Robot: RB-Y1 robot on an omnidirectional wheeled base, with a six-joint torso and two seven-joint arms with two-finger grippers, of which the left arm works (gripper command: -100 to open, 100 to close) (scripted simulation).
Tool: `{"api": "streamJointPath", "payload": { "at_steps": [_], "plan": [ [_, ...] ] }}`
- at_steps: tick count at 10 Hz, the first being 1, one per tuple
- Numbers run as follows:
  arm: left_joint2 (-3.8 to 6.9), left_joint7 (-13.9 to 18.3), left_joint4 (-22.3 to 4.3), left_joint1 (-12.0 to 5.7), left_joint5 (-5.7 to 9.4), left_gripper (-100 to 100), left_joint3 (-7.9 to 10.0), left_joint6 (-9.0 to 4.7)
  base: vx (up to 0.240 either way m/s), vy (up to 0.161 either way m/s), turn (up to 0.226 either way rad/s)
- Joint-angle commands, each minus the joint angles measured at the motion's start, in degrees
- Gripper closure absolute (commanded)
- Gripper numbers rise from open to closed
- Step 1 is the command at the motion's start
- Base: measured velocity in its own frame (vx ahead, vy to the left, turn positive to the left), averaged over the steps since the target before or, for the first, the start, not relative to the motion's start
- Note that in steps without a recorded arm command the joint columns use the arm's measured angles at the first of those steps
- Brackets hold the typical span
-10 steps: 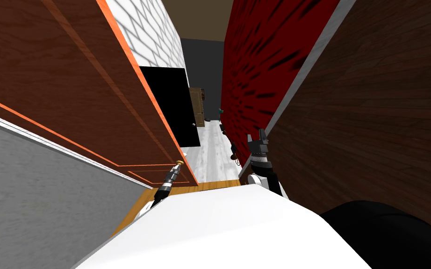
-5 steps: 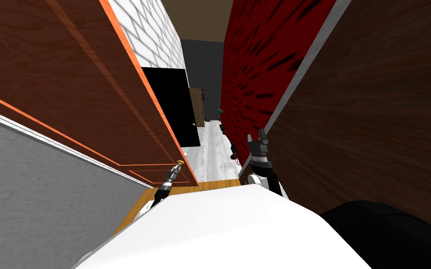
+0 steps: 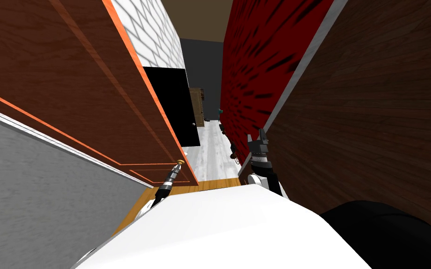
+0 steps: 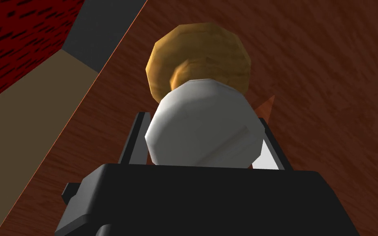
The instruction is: Pull the door open
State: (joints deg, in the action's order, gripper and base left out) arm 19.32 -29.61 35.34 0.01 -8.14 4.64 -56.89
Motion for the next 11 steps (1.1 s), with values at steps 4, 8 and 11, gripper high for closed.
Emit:
{"api": "streamJointPath", "payload": {
  "at_steps": [4, 8, 11],
  "plan": [
    [-0.45, 6.43, -0.36, -0.21, 1.15, 100, -1.63, 0.01, -0.033, 0.014, -0.019],
    [-0.35, 11.17, -0.5, -0.53, 2.28, 100, -2.62, 0.13, -0.032, 0.011, -0.015],
    [-0.24, 15.89, -0.64, -0.86, 3.45, 100, -3.65, 0.25, -0.028, 0.011, -0.019]
  ]
}}
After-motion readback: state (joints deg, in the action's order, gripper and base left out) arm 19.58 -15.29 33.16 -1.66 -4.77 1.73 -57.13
